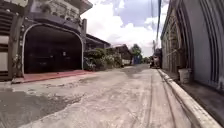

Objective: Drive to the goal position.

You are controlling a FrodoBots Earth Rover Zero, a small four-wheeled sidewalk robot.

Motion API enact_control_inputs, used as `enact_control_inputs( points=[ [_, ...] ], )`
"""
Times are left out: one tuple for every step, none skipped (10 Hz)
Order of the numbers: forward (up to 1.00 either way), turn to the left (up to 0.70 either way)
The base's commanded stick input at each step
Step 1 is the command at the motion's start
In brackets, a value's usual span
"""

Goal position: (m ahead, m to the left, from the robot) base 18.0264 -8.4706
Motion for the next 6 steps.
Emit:
enact_control_inputs(
  points=[
    [0.7,0.0],
    [0.7,0.0],
    [0.7,0.0],
    [0.7,0.0],
    [0.7,0.0],
    [0.7,-0.01]
  ],
)
